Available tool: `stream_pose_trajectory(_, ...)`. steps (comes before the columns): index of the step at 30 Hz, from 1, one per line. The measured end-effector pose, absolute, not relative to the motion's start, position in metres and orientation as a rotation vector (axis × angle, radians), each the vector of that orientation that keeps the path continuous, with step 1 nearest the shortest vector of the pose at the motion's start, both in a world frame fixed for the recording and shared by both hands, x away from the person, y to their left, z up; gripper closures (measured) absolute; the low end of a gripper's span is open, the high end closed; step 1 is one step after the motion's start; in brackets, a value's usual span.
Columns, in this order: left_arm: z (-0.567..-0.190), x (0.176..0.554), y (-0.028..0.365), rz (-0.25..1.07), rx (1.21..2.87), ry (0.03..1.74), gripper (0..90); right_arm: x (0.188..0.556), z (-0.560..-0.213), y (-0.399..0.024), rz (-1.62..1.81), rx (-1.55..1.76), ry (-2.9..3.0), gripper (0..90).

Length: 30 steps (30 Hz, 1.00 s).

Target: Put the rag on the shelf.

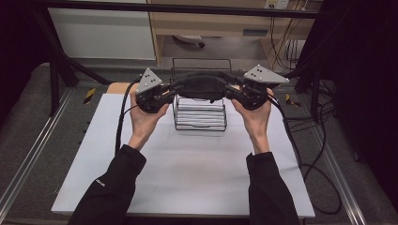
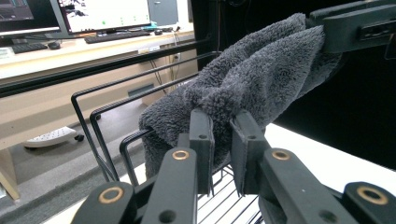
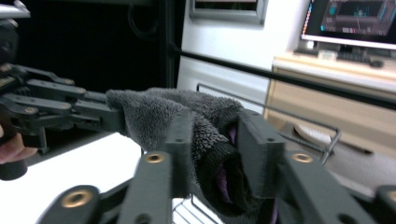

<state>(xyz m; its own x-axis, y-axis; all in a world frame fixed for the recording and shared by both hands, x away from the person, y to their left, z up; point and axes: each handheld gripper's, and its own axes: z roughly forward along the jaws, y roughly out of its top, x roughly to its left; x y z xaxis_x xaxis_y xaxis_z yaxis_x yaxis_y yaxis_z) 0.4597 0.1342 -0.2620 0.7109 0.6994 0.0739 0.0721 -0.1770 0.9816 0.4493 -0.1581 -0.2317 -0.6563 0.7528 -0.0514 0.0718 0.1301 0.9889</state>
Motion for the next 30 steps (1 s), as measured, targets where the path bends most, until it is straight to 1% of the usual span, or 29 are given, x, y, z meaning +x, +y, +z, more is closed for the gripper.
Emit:
stream_pose_trajectory(3, -0.262, 0.46, 0.135, 0.62, 1.684, 0.627, 79.7, 0.449, -0.232, -0.157, 1.538, 0.797, 1.879, 77.4)
stream_pose_trajectory(5, -0.263, 0.459, 0.135, 0.598, 1.691, 0.635, 78.2, 0.448, -0.233, -0.159, 1.524, 0.807, 1.895, 80.2)
stream_pose_trajectory(8, -0.263, 0.457, 0.136, 0.563, 1.701, 0.651, 70.1, 0.447, -0.236, -0.16, 1.516, 0.816, 1.917, 81.3)
stream_pose_trajectory(13, -0.267, 0.45, 0.138, 0.55, 1.753, 0.681, 66.0, 0.442, -0.244, -0.16, 1.504, 0.813, 1.941, 80.7)
stream_pose_trajectory(18, -0.276, 0.448, 0.138, 0.541, 1.79, 0.702, 66.0, 0.439, -0.256, -0.16, 1.487, 0.831, 1.974, 76.8)
stream_pose_trajectory(26, -0.295, 0.456, 0.131, 0.536, 1.861, 0.757, 65.9, 0.443, -0.284, -0.167, 1.467, 0.899, 1.986, 63.4)
stream_pose_trajectory(30, -0.304, 0.464, 0.129, 0.526, 1.861, 0.804, 63.4, 0.452, -0.301, -0.167, 1.452, 0.951, 1.995, 57.4)
